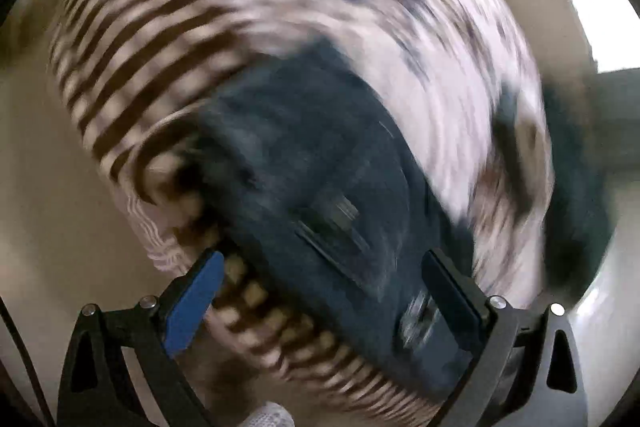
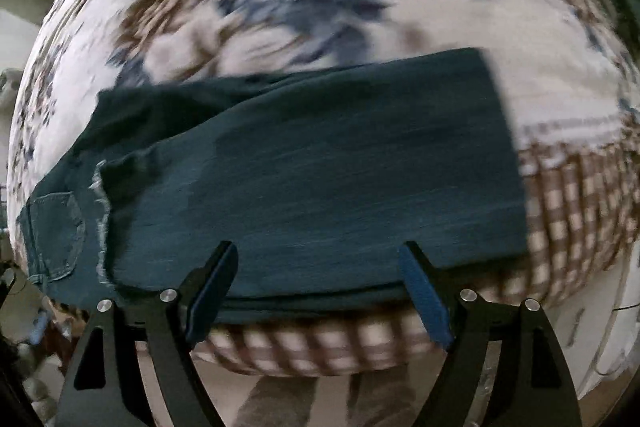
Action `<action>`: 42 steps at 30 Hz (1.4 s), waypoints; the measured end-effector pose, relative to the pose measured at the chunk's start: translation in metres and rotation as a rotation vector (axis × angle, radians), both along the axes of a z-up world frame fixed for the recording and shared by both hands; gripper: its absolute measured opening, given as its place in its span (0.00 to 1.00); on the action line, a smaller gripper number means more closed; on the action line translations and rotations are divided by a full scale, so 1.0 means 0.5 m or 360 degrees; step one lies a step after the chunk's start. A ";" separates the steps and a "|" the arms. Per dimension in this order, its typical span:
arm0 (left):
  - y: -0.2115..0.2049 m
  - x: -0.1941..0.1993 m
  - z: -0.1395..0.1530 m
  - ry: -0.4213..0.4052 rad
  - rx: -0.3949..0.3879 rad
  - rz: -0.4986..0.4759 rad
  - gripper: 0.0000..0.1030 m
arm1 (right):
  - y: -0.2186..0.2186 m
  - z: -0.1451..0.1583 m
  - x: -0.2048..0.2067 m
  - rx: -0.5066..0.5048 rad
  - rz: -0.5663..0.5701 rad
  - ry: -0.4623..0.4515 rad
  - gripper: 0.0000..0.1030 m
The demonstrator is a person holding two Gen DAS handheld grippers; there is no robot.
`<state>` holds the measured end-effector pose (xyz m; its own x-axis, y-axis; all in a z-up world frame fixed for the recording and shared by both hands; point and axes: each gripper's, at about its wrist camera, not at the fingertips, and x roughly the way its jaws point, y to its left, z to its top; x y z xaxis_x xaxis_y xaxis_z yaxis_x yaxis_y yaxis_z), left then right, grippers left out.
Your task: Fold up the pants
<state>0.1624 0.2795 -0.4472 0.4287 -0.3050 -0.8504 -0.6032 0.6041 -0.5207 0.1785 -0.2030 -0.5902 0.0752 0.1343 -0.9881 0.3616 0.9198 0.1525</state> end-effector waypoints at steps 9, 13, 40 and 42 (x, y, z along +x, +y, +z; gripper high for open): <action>0.089 -0.025 -0.114 -0.0220 -0.0317 0.0444 0.84 | 0.130 -0.029 0.058 -0.0053 0.0243 0.0035 0.81; 0.093 -0.027 -0.117 -0.0203 -0.0294 0.0468 0.67 | 0.156 -0.042 0.074 -0.0096 0.0274 0.0082 0.81; 0.068 -0.019 -0.123 -0.0209 -0.0238 0.0279 0.69 | 0.275 -0.094 0.131 -0.0131 0.0303 0.0138 0.82; 0.072 -0.030 -0.125 -0.0202 -0.0246 0.0300 0.69 | 0.274 -0.096 0.131 -0.0128 0.0305 0.0138 0.82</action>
<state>0.1473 0.3156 -0.5098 0.5904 -0.3316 -0.7358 -0.6215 0.3949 -0.6766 0.2440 -0.0659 -0.6381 -0.0298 0.0585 -0.9978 0.1878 0.9808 0.0519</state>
